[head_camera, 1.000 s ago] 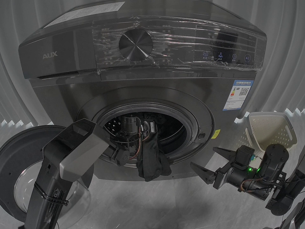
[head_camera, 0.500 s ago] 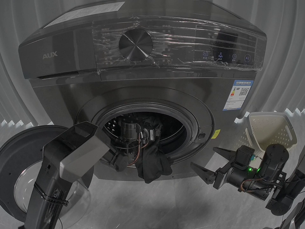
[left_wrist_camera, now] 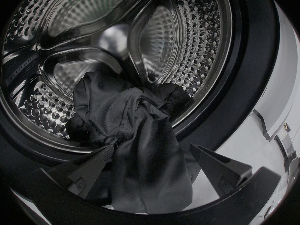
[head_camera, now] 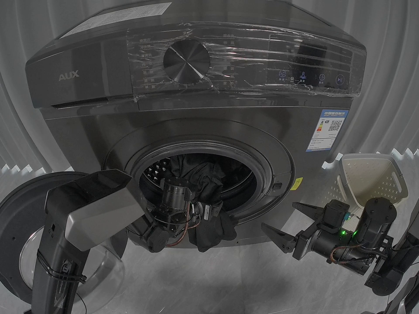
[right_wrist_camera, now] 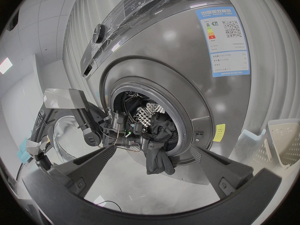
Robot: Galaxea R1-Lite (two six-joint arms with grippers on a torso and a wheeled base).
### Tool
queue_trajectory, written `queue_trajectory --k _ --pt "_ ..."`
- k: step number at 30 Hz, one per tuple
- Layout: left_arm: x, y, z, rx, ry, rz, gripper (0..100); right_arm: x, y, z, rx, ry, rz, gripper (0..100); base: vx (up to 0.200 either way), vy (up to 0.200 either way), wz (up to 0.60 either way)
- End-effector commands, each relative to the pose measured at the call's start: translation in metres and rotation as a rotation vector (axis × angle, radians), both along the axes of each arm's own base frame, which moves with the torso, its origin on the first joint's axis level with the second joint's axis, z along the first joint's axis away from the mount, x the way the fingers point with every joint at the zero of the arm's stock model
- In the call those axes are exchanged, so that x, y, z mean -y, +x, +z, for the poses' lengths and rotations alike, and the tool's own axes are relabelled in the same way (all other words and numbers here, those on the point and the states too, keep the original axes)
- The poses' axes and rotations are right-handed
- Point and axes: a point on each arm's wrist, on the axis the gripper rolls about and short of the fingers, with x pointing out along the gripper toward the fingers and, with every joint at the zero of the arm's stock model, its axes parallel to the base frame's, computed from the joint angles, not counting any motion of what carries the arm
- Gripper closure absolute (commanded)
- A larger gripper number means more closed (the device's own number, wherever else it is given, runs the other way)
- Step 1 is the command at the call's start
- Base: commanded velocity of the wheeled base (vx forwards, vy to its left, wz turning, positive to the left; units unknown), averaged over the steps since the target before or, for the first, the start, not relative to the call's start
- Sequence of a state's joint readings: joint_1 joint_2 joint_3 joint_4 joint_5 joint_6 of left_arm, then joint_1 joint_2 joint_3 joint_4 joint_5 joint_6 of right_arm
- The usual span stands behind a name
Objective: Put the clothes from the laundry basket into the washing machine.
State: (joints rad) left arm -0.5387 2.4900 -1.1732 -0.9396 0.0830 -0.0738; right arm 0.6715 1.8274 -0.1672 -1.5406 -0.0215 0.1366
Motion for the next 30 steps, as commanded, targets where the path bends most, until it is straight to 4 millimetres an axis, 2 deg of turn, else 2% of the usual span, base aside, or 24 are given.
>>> queue_trajectory --k 1,8,9,16,21,24,27,30 --pt "0.001 0.000 -0.008 -0.013 0.008 -0.003 0 0.000 0.000 -0.001 -0.001 -0.001 0.000 0 0.000 0.000 0.00" --pt "0.004 0.009 -0.028 -0.020 0.021 0.000 0 -0.001 0.001 0.001 0.004 0.003 0.000 0 0.000 0.000 0.00" --pt "0.005 0.010 -0.030 -0.017 0.026 -0.002 100 -0.001 0.001 0.001 0.005 0.004 0.000 0 0.000 0.000 0.00" --pt "0.008 0.016 -0.024 0.020 0.013 0.003 100 -0.001 0.001 0.002 0.009 0.008 0.002 0 0.000 0.000 0.00" --pt "0.014 0.043 0.013 0.175 -0.080 0.078 100 -0.002 0.002 0.003 0.014 0.011 0.000 0 0.000 0.000 0.00" --pt "0.016 0.058 0.028 0.259 -0.135 0.121 100 -0.002 0.002 0.003 0.016 0.012 0.000 0 0.000 0.000 0.00" --pt "0.014 0.072 0.035 0.314 -0.161 0.162 100 -0.002 0.002 0.002 0.013 0.011 0.002 0 0.000 0.000 0.00" --pt "0.015 0.075 0.034 0.324 -0.168 0.167 100 -0.002 0.002 0.003 0.014 0.011 0.002 0 0.000 0.000 0.00"
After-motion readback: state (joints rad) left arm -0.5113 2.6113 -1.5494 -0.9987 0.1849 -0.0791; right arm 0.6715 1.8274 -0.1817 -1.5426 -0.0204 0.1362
